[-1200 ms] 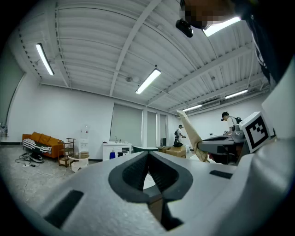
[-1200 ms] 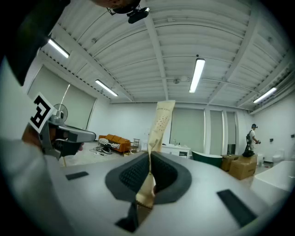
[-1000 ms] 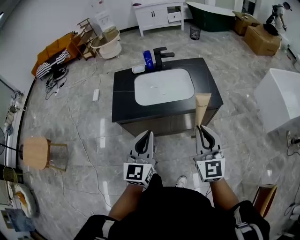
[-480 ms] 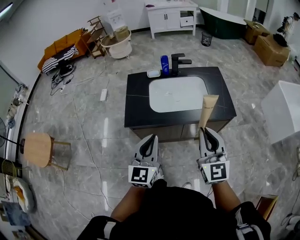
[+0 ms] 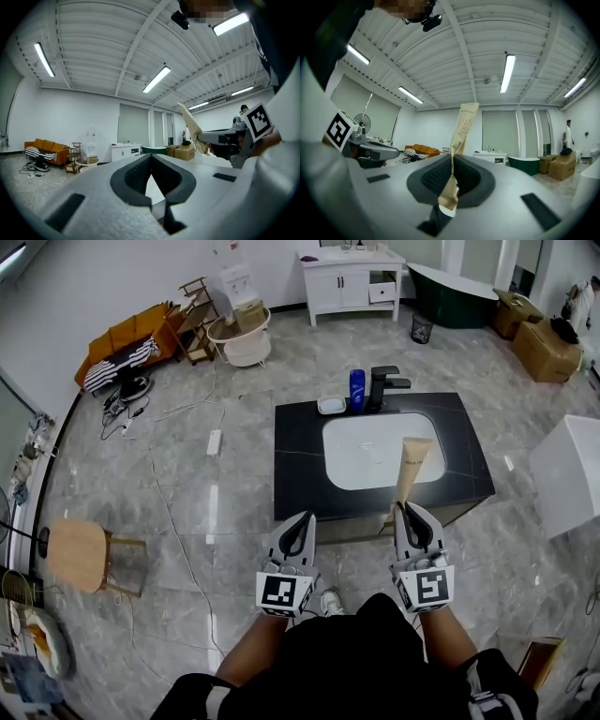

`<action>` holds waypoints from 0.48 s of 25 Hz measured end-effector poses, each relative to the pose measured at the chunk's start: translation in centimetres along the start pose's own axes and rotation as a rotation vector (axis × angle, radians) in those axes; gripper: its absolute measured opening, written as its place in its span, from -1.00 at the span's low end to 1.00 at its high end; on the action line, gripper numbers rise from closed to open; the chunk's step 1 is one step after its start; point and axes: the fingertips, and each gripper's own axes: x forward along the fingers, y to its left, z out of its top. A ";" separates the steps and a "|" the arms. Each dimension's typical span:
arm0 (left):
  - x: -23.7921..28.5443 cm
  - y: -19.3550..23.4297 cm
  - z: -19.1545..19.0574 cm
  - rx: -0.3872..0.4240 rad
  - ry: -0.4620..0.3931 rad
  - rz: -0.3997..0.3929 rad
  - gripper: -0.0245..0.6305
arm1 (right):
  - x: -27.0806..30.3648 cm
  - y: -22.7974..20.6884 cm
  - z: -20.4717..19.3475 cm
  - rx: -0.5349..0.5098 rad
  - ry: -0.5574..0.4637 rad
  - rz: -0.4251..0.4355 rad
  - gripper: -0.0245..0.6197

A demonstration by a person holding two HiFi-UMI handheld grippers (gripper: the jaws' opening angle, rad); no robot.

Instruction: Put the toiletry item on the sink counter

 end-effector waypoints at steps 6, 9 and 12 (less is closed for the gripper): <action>0.7 3.2 -0.8 -0.023 -0.003 0.016 -0.89 | 3.7 1.4 -0.8 -0.022 0.026 0.029 -0.86; 1.5 4.6 -1.1 -0.032 0.002 0.027 -0.89 | 5.7 1.7 -1.2 -0.011 0.036 0.045 -0.86; 2.4 6.4 -1.5 -0.037 0.013 0.042 -0.89 | 8.1 1.9 -2.0 0.001 0.043 0.060 -0.86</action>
